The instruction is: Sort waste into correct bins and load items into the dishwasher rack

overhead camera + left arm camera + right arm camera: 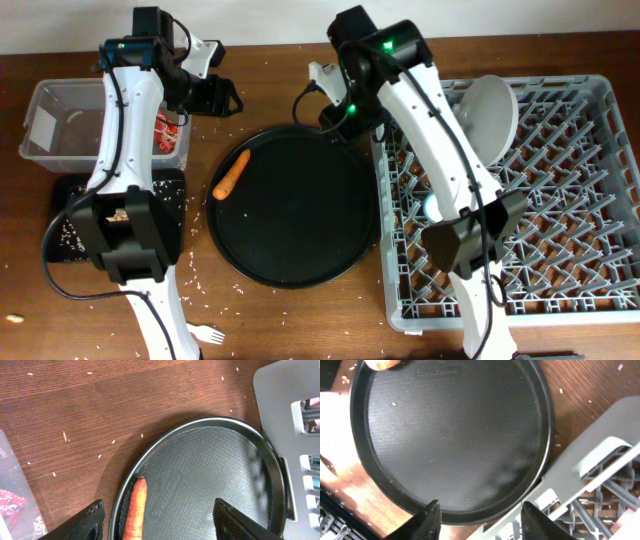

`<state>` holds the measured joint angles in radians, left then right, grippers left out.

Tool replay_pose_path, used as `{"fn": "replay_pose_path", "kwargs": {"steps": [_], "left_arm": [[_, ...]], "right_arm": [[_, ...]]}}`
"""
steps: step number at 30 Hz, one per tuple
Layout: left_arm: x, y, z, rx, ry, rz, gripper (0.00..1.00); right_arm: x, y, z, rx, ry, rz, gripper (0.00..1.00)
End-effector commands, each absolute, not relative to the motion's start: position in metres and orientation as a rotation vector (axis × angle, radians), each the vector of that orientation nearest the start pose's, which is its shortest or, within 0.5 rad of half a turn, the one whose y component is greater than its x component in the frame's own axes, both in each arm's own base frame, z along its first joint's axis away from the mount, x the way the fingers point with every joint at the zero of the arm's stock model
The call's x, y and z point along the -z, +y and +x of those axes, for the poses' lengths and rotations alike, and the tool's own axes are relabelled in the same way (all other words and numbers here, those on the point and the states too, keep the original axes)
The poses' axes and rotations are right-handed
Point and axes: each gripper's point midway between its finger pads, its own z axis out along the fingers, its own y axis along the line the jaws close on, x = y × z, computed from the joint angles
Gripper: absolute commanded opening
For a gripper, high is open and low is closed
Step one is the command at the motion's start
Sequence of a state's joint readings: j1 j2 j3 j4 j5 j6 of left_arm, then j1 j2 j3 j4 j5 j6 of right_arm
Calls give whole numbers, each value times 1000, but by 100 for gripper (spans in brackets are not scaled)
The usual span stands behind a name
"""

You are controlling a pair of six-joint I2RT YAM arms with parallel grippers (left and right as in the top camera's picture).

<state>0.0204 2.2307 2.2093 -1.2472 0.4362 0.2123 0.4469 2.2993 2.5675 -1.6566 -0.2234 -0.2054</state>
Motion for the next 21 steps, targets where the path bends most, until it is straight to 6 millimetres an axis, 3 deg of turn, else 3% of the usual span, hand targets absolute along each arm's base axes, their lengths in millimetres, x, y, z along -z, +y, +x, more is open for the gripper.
{"fn": "replay_pose_path", "kwargs": {"steps": [1,7,10,12,15,19,21], "left_arm": [[-172,-61,496,547,2694,343,70],[-172,-61,496,547,2694,343,78],[-172,-61,496,547,2694,343,94],[-172,-61,496,547,2695,344,99],[-171,-61,496,547,2697,344,99],[-163,-43,493,401,2753,324,99],[-158,-47,474,401,2792,500,98]], "right_arm": [[-199,240,396,-385,2784,-989,52],[-189,240,395,-385,2808,-994,54],[-180,244,392,-424,2828,-999,55],[-177,251,389,-482,2831,-1007,57],[-168,259,385,-491,2843,-1011,57],[-151,290,397,-506,2861,-789,58],[-145,271,417,-408,2899,-559,59]]}}
